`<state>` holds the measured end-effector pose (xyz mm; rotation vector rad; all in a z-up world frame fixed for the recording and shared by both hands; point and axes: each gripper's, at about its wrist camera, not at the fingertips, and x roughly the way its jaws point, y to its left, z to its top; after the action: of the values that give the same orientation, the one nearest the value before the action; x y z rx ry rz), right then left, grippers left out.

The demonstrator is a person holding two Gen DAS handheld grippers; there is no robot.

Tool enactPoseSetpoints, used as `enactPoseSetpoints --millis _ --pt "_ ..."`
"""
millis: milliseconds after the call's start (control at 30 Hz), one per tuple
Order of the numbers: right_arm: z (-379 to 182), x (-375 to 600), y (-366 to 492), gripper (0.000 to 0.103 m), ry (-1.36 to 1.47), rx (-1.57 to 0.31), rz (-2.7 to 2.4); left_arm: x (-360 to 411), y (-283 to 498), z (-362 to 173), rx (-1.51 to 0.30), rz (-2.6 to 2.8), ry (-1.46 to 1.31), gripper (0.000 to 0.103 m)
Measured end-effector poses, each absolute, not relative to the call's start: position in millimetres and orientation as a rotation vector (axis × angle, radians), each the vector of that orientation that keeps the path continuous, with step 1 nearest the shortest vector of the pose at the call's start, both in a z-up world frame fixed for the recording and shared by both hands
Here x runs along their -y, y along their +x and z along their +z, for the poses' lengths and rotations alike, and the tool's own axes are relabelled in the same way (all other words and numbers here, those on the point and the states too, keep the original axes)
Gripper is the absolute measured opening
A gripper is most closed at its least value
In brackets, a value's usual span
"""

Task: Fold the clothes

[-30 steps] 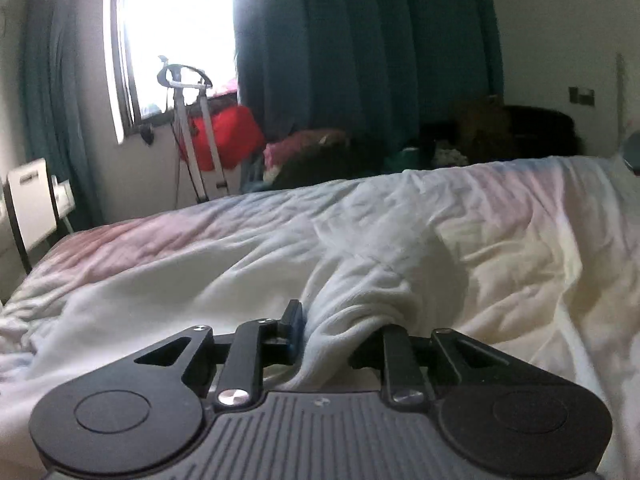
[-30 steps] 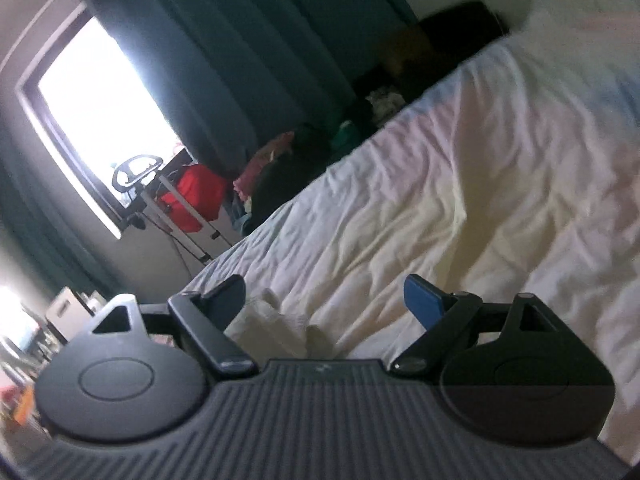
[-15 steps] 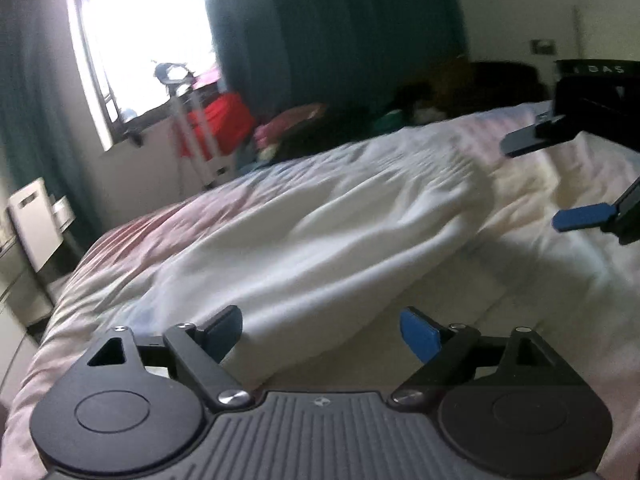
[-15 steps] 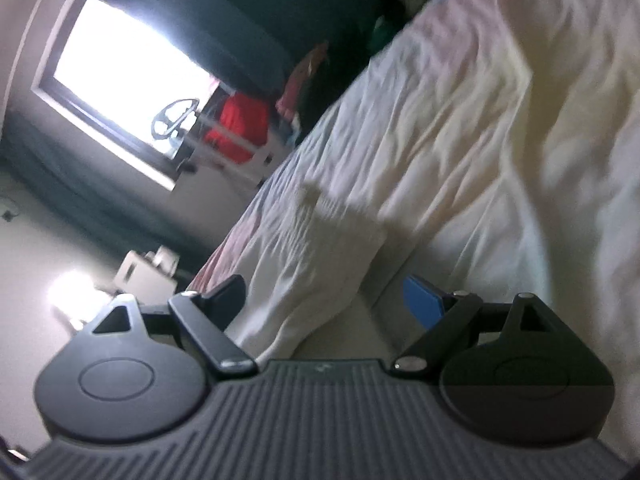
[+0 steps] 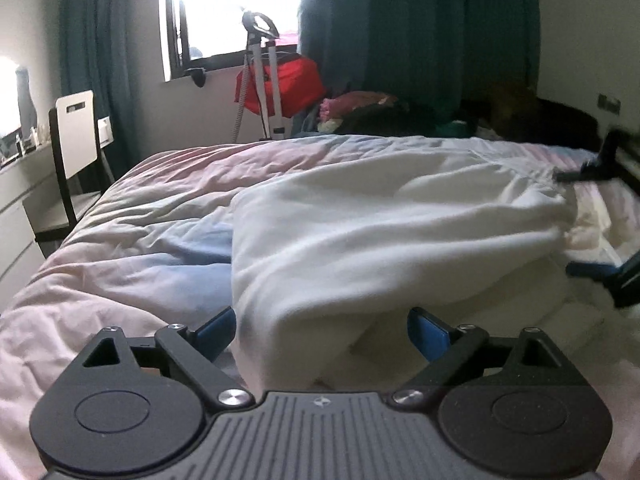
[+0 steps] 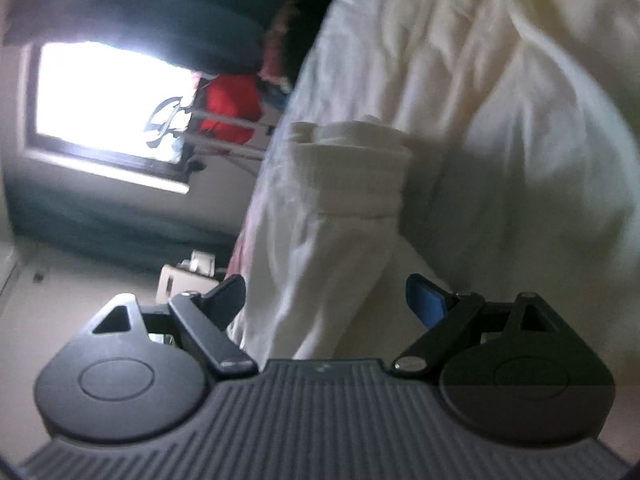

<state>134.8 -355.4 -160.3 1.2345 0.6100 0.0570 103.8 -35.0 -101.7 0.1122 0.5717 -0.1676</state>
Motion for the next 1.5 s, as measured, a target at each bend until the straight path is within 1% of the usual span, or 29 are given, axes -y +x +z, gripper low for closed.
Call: enactPoseSetpoints --millis 67,100,167,233,267,300,333,400,500,567,767,900,967,1033,1133,1200,1267,1467,1500 --pt "-165 349 145 0.089 1.193 -0.6 0.024 29 111 -104 -0.575 -0.147 0.093 0.094" --pt "-166 347 149 0.083 1.172 -0.594 0.021 27 112 -105 -0.568 -0.13 0.096 0.094" --pt "-168 342 155 0.078 1.132 -0.587 0.013 25 115 -107 -0.553 -0.102 0.1 0.094" --pt "-165 337 159 0.069 1.082 -0.571 0.013 25 117 -108 -0.54 -0.103 0.095 0.094" --pt "-160 334 158 0.06 1.048 -0.555 0.021 25 118 -108 -0.538 -0.11 0.089 0.094" --pt "-155 331 157 0.05 1.015 -0.538 0.029 24 119 -108 -0.537 -0.116 0.083 0.094" --pt "-150 328 155 0.046 0.981 -0.522 0.036 23 120 -108 -0.535 -0.119 0.074 0.094" --pt "-140 322 153 0.034 0.914 -0.489 0.051 20 120 -107 -0.529 -0.117 0.059 0.094" --pt "-123 313 147 0.027 0.833 -0.433 0.082 16 117 -104 -0.509 -0.116 0.063 0.094" --pt "-114 311 138 0.026 0.828 -0.401 0.106 18 114 -104 -0.48 -0.12 0.106 0.095" --pt "-118 310 125 0.024 0.86 -0.405 0.096 24 108 -112 -0.422 -0.08 0.222 0.097" --pt "-120 310 116 0.024 0.881 -0.409 0.09 10 104 -108 -0.407 -0.019 0.149 0.097" --pt "-122 310 112 0.024 0.892 -0.41 0.087 2 100 -105 -0.407 0.004 0.096 0.095" --pt "-131 308 110 0.025 0.908 -0.44 0.071 -6 96 -103 -0.414 0.029 0.043 0.095" --pt "-144 304 108 0.03 0.882 -0.482 0.046 -15 88 -103 -0.433 0.063 -0.02 0.095" --pt "-154 302 109 0.038 0.871 -0.525 0.03 -21 86 -104 -0.458 0.078 -0.061 0.095" --pt "-161 299 111 0.04 0.858 -0.556 0.028 -30 87 -107 -0.497 0.08 -0.121 0.095" --pt "-147 293 98 0.043 0.814 -0.481 0.041 -40 78 -105 -0.497 0.089 -0.192 0.094" --pt "-143 293 94 0.05 0.812 -0.462 0.043 -42 79 -107 -0.508 0.094 -0.203 0.094"
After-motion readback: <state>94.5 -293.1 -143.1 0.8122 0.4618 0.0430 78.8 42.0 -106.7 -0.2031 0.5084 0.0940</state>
